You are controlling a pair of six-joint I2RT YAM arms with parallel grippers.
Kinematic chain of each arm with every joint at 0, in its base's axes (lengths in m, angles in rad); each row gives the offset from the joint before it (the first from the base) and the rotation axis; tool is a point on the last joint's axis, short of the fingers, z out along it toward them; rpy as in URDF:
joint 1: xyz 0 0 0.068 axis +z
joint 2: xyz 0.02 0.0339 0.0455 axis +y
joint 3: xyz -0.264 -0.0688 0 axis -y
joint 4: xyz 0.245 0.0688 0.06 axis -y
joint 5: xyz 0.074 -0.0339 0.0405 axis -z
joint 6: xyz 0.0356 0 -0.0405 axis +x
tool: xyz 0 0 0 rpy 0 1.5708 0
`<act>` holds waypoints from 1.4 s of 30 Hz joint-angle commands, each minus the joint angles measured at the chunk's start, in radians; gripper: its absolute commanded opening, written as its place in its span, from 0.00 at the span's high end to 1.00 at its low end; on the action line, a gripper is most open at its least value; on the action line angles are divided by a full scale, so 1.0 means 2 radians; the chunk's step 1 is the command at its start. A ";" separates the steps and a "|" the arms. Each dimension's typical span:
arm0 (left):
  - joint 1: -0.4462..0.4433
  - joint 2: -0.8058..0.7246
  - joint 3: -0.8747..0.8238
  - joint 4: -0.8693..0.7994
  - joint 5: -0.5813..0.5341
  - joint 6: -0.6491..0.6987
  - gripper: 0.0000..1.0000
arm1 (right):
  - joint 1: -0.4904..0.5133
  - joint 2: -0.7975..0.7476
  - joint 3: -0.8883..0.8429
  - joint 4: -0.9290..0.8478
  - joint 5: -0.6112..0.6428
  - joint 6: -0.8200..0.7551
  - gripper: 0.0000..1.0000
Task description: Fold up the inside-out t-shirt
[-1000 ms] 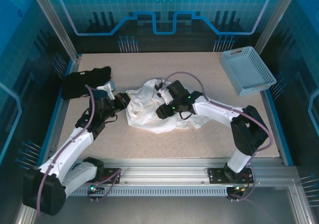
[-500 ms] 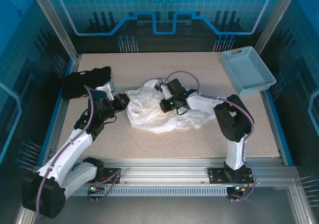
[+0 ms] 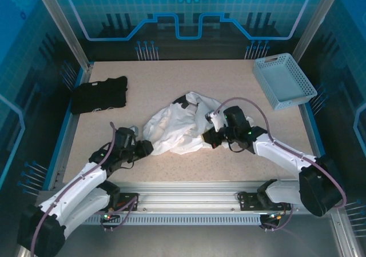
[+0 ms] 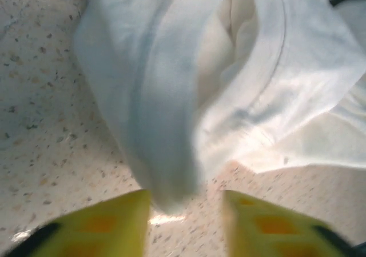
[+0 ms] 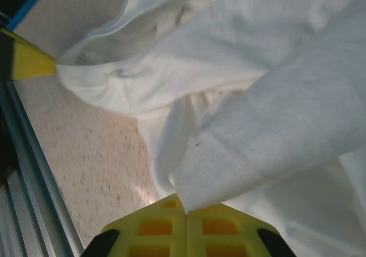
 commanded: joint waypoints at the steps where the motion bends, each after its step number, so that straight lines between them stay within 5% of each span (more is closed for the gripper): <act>1: -0.032 -0.002 0.036 -0.001 -0.070 0.052 0.37 | -0.013 -0.022 -0.006 0.009 -0.029 -0.016 1.00; 8: -0.125 0.168 0.129 0.081 -0.087 0.204 0.20 | -0.019 -0.021 -0.011 0.008 -0.006 -0.004 1.00; 16: -0.130 0.377 0.281 0.053 -0.067 0.249 0.13 | -0.026 -0.035 -0.025 0.009 0.000 0.010 1.00; 20: -0.130 0.444 0.344 0.022 -0.059 0.269 0.20 | -0.027 -0.045 -0.033 0.011 0.007 0.010 1.00; 25: -0.130 0.502 0.396 -0.022 -0.070 0.291 0.42 | -0.028 -0.057 -0.039 0.009 0.024 0.013 1.00; 29: -0.129 0.501 0.404 -0.022 -0.073 0.298 0.66 | -0.034 -0.067 -0.022 -0.025 0.071 0.007 1.00; 33: -0.122 0.454 0.402 0.000 -0.029 0.288 1.00 | -0.039 -0.091 0.007 -0.046 0.073 -0.002 1.00; 42: -0.018 0.205 0.267 0.249 0.208 0.108 1.00 | -0.036 -0.160 0.026 -0.055 0.104 -0.053 1.00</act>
